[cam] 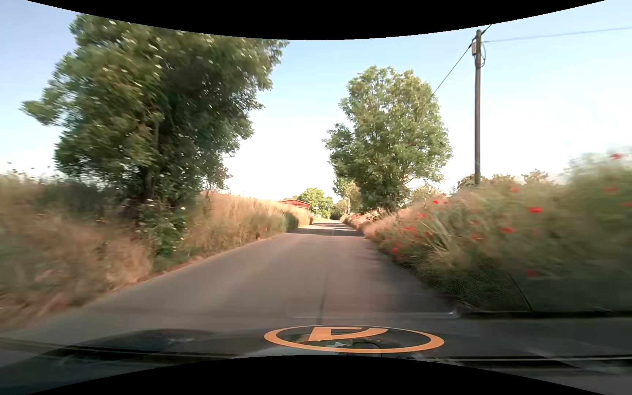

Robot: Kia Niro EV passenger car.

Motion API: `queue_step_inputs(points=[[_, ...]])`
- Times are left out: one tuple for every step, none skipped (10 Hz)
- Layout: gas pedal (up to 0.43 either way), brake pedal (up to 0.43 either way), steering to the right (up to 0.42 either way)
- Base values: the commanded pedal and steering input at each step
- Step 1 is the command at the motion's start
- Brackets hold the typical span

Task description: Follow the waypoints while adhering to traffic rules and regulations

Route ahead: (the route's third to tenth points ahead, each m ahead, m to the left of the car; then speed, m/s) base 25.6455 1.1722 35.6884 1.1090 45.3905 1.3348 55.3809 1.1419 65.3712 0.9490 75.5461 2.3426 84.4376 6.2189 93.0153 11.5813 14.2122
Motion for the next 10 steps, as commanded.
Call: queue_step_inputs(points=[[0.169,0.000,0.002],[0.169,0.000,0.002],[0.157,0.000,0.003],[0.157,0.000,0.002],[0.157,0.000,0.002],[0.150,0.000,0.002],[0.150,0.000,0.002],[0.138,0.000,0.002],[0.138,0.000,0.002],[0.130,0.000,0.002]])
